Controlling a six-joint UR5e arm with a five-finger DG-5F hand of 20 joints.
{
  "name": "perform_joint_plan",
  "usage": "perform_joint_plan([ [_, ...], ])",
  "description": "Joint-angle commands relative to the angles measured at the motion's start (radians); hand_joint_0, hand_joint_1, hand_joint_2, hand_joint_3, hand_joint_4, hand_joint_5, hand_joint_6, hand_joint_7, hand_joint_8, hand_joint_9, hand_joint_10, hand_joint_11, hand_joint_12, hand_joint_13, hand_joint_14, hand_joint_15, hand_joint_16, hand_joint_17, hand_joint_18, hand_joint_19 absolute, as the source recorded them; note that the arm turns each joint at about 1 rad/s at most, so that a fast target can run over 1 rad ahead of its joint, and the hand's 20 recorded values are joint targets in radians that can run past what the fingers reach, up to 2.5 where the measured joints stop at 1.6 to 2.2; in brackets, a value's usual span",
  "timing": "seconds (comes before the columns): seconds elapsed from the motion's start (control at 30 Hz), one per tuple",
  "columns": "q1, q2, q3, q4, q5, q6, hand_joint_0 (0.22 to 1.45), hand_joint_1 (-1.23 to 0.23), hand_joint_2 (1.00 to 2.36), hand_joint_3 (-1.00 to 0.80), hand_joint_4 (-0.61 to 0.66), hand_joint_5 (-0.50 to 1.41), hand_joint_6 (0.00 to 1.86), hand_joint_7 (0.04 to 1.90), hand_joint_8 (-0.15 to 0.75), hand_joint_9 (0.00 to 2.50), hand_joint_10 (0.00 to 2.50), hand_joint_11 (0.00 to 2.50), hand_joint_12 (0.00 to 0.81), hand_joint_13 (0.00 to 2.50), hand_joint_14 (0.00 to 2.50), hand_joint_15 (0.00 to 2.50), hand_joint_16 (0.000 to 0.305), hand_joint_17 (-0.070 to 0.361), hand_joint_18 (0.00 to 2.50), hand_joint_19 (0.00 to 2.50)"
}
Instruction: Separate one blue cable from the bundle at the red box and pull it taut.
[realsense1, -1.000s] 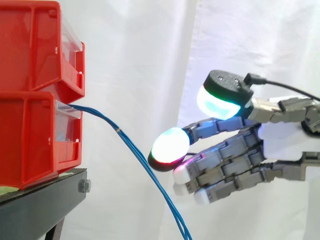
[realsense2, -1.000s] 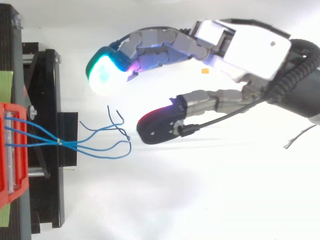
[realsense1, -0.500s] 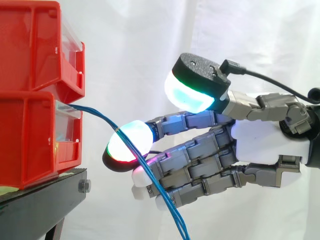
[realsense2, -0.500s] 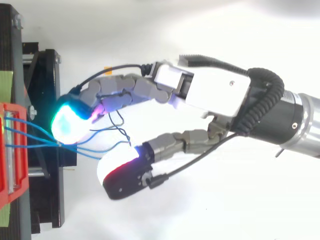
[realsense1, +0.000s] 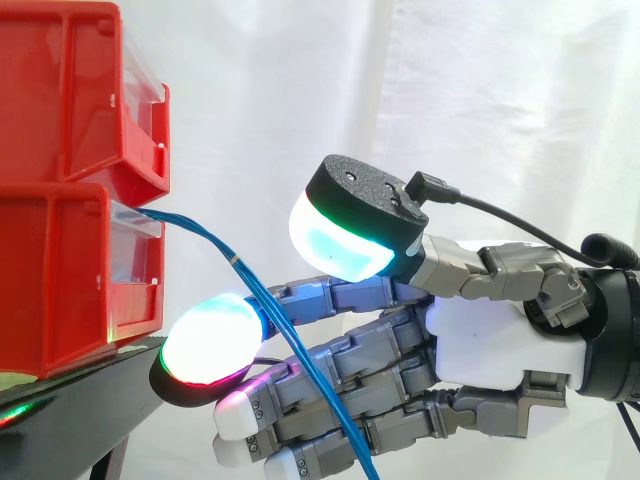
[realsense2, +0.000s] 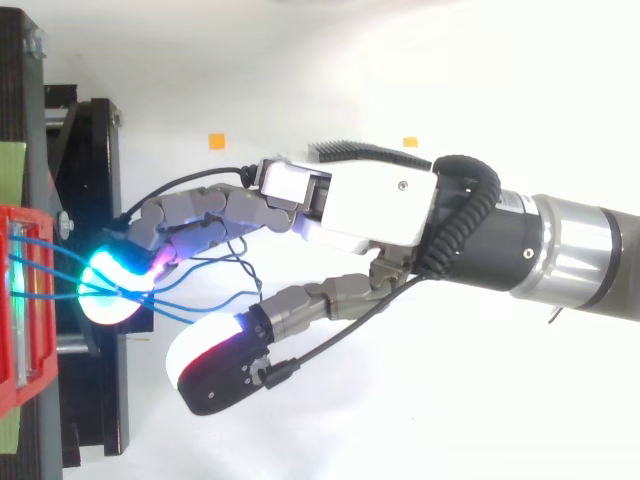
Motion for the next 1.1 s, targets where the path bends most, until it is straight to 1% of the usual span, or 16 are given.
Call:
perform_joint_plan([
  [0.0, -0.004, 0.000, 0.002, 0.002, -0.003, 0.001, 0.53, -0.59, 1.00, -0.50, 0.19, -0.19, 0.50, 0.82, 0.299, 0.57, 0.01, 0.34, 0.392, 0.43, 0.01, 0.26, 0.055, 0.124, 0.37, 0.31],
  [0.13, -0.005, 0.000, 0.002, 0.003, -0.005, 0.004, 0.55, -0.59, 1.00, -0.50, 0.20, -0.18, 0.50, 0.86, 0.297, 0.60, 0.01, 0.35, 0.386, 0.46, 0.01, 0.27, 0.053, 0.119, 0.38, 0.33],
  [0.2, -0.010, 0.000, 0.002, 0.006, -0.011, 0.007, 0.57, -0.59, 1.00, -0.47, 0.20, -0.17, 0.50, 0.91, 0.298, 0.62, 0.01, 0.39, 0.385, 0.47, 0.01, 0.28, 0.052, 0.118, 0.40, 0.34],
  [0.23, -0.015, 0.000, 0.005, 0.006, -0.019, 0.009, 0.58, -0.60, 1.00, -0.45, 0.19, -0.17, 0.50, 0.93, 0.298, 0.63, 0.01, 0.42, 0.384, 0.47, 0.01, 0.28, 0.052, 0.118, 0.41, 0.34],
  [0.27, -0.015, 0.000, 0.007, 0.006, -0.020, 0.009, 0.58, -0.60, 1.00, -0.45, 0.19, -0.17, 0.50, 0.94, 0.297, 0.63, 0.01, 0.41, 0.384, 0.47, 0.01, 0.29, 0.052, 0.118, 0.41, 0.34],
  [0.4, -0.025, 0.000, 0.016, 0.005, -0.042, 0.009, 0.59, -0.63, 1.01, -0.41, 0.18, -0.17, 0.50, 1.03, 0.296, 0.64, 0.01, 0.44, 0.382, 0.48, 0.01, 0.29, 0.052, 0.117, 0.41, 0.35],
  [0.43, -0.025, 0.000, 0.016, 0.005, -0.042, 0.009, 0.59, -0.64, 1.01, -0.41, 0.18, -0.17, 0.50, 1.03, 0.294, 0.64, 0.01, 0.43, 0.382, 0.48, 0.01, 0.30, 0.052, 0.116, 0.41, 0.35],
  [0.47, -0.031, 0.000, 0.023, 0.002, -0.052, 0.009, 0.59, -0.64, 1.01, -0.40, 0.18, -0.16, 0.50, 1.05, 0.294, 0.64, 0.01, 0.44, 0.382, 0.48, 0.01, 0.29, 0.052, 0.116, 0.41, 0.35],
  [0.57, -0.036, 0.000, 0.031, 0.000, -0.065, 0.010, 0.60, -0.66, 1.01, -0.38, 0.18, -0.16, 0.50, 1.07, 0.294, 0.63, 0.01, 0.44, 0.382, 0.49, 0.01, 0.30, 0.052, 0.116, 0.42, 0.36],
  [0.7, -0.036, 0.000, 0.031, 0.006, -0.075, 0.019, 0.61, -0.67, 1.01, -0.36, 0.17, -0.16, 0.50, 1.11, 0.293, 0.63, 0.01, 0.44, 0.380, 0.49, 0.01, 0.30, 0.052, 0.116, 0.42, 0.36],
  [0.77, -0.036, 0.000, 0.031, 0.006, -0.077, 0.019, 0.61, -0.67, 1.01, -0.36, 0.17, -0.16, 0.50, 1.12, 0.293, 0.63, 0.02, 0.44, 0.380, 0.49, 0.01, 0.30, 0.052, 0.116, 0.43, 0.36],
  [0.87, -0.030, 0.000, 0.031, 0.006, -0.077, 0.019, 0.61, -0.67, 1.01, -0.36, 0.17, -0.15, 0.50, 1.14, 0.293, 0.63, 0.01, 0.46, 0.380, 0.50, 0.01, 0.30, 0.052, 0.116, 0.43, 0.37],
  [1.07, -0.028, 0.000, 0.033, 0.014, -0.077, 0.019, 0.61, -0.67, 1.01, -0.39, 0.16, -0.14, 0.50, 1.23, 0.300, 0.65, 0.02, 0.47, 0.382, 0.51, 0.01, 0.31, 0.052, 0.117, 0.46, 0.37],
])
